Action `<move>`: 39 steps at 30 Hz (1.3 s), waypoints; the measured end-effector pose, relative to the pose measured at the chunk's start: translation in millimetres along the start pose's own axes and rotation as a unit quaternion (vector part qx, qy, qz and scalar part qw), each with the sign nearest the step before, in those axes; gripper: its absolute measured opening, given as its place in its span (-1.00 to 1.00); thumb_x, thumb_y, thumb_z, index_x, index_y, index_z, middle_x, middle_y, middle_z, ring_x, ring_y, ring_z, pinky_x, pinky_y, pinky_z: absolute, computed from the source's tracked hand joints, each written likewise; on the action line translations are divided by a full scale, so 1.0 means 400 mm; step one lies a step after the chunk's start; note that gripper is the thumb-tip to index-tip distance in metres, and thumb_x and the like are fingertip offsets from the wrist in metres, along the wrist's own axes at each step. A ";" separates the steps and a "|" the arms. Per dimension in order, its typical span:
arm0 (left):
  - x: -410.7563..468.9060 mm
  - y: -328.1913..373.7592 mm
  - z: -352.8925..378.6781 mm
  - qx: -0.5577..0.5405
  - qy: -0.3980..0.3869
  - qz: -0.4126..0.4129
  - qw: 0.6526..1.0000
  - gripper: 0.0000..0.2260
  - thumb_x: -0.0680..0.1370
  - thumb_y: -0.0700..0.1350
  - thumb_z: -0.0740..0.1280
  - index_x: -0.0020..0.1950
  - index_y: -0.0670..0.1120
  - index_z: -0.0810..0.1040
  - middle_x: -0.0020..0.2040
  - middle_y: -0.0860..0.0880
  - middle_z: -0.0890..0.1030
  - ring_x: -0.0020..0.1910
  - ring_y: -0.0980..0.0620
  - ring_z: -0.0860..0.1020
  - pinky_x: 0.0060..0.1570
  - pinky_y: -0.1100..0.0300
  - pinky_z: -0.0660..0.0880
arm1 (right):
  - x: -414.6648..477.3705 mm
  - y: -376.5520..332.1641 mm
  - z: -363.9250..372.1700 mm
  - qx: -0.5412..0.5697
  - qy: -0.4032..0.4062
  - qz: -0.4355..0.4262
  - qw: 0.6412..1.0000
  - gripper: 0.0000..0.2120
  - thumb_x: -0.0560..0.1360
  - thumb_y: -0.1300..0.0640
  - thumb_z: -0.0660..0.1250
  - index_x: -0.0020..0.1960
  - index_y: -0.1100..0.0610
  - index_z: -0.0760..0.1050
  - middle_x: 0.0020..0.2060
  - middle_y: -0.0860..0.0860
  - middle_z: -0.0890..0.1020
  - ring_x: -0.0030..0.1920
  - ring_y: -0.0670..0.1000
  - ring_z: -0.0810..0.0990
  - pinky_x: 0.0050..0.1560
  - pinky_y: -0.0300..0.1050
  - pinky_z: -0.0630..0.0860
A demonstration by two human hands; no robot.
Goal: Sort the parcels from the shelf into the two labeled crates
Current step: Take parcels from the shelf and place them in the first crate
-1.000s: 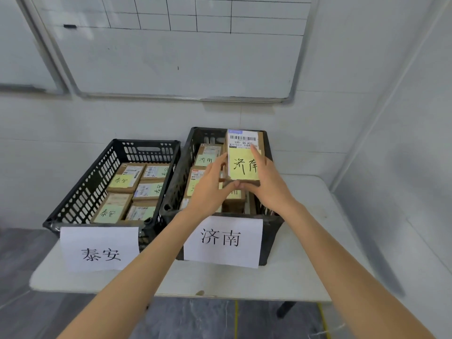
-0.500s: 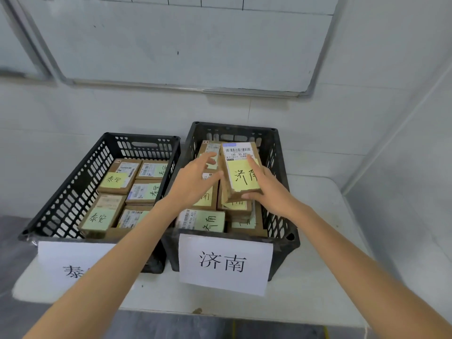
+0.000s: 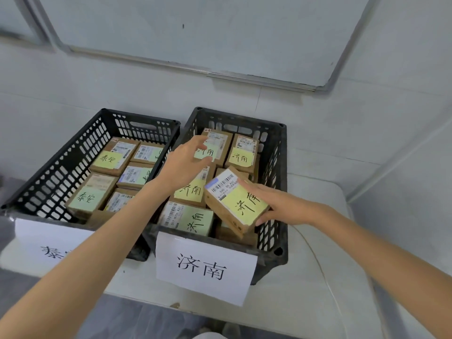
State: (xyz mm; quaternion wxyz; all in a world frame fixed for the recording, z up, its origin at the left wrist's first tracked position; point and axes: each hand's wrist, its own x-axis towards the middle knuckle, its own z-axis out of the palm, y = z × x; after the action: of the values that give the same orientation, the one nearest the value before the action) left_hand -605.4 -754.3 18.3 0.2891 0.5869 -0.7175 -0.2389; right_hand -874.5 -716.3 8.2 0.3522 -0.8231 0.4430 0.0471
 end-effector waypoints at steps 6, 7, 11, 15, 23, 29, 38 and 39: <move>0.021 0.000 0.015 0.004 0.012 -0.014 1.000 -0.55 0.60 0.02 0.28 0.47 0.03 0.28 0.31 0.04 0.52 0.19 0.05 0.51 0.30 -0.06 0.36 | 0.006 0.047 -0.030 0.074 -0.082 -0.038 0.993 -0.11 0.51 0.11 0.42 0.53 -0.33 -0.10 0.46 -0.14 0.31 0.42 -0.07 0.37 0.19 -0.19 0.54; 0.023 0.000 0.016 0.007 0.015 -0.018 1.000 -0.55 0.60 0.02 0.28 0.47 0.03 0.29 0.31 0.05 0.52 0.22 0.03 0.51 0.32 -0.08 0.34 | 0.007 0.050 -0.035 0.083 -0.095 -0.040 0.991 -0.15 0.51 0.04 0.42 0.53 -0.34 -0.08 0.45 -0.14 0.33 0.40 -0.07 0.39 0.14 -0.24 0.55; 0.022 -0.002 0.017 0.016 0.023 -0.031 0.999 -0.55 0.60 0.02 0.28 0.47 0.03 0.29 0.33 0.04 0.51 0.25 0.01 0.50 0.36 -0.22 0.27 | 0.015 0.066 -0.050 0.013 -0.137 -0.062 0.989 -0.06 0.47 0.05 0.47 0.54 -0.35 -0.13 0.50 -0.14 0.27 0.46 -0.06 0.31 0.31 -0.08 0.49; 0.017 -0.004 0.023 0.063 0.028 -0.027 0.997 -0.54 0.61 0.03 0.26 0.49 0.02 0.27 0.36 0.02 0.48 0.31 -0.04 0.44 0.35 -0.22 0.27 | 0.033 0.086 -0.050 -0.070 -0.163 -0.077 0.981 0.03 0.49 0.30 0.43 0.54 -0.34 -0.19 0.53 -0.20 0.19 0.49 -0.07 0.24 0.42 -0.04 0.36; 0.020 -0.003 0.029 0.097 0.034 -0.028 0.994 -0.56 0.61 0.03 0.25 0.48 0.02 0.29 0.36 0.01 0.48 0.36 -0.06 0.39 0.36 -0.21 0.26 | 0.068 0.106 -0.023 -0.071 -0.177 -0.095 0.977 0.02 0.46 0.26 0.48 0.52 -0.40 -0.10 0.52 -0.20 0.21 0.48 -0.09 0.20 0.36 -0.18 0.27; 0.018 -0.002 0.030 0.099 0.031 -0.032 0.994 -0.57 0.62 0.02 0.24 0.48 0.02 0.30 0.36 0.02 0.48 0.37 -0.05 0.37 0.37 -0.19 0.24 | 0.092 0.103 0.012 -0.111 -0.177 -0.095 0.973 -0.01 0.44 0.23 0.49 0.56 -0.29 -0.07 0.56 -0.11 0.16 0.52 0.01 0.16 0.45 0.09 0.28; 0.011 -0.004 0.032 0.136 0.032 -0.038 0.989 -0.48 0.63 0.05 0.22 0.56 0.01 0.17 0.50 -0.02 0.33 0.49 -0.07 0.22 0.42 -0.15 0.12 | 0.125 0.095 0.037 -0.180 -0.167 -0.099 0.964 0.01 0.36 0.26 0.54 0.54 -0.19 -0.03 0.50 -0.01 0.26 0.39 0.08 0.35 0.23 0.06 0.48; 0.010 -0.003 0.032 0.137 0.031 -0.037 0.989 -0.47 0.63 0.05 0.22 0.56 0.02 0.16 0.50 -0.02 0.32 0.50 -0.07 0.21 0.42 -0.14 0.11 | 0.127 0.095 0.040 -0.182 -0.166 -0.096 0.964 0.02 0.36 0.26 0.54 0.54 -0.19 -0.04 0.50 -0.01 0.26 0.38 0.08 0.35 0.19 0.02 0.48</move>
State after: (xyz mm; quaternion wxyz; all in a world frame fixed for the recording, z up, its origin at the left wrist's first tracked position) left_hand -613.9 -758.7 8.8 0.2192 0.6542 -0.7121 -0.1299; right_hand -869.3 -755.3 -43.9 0.2679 -0.8926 0.2811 0.2293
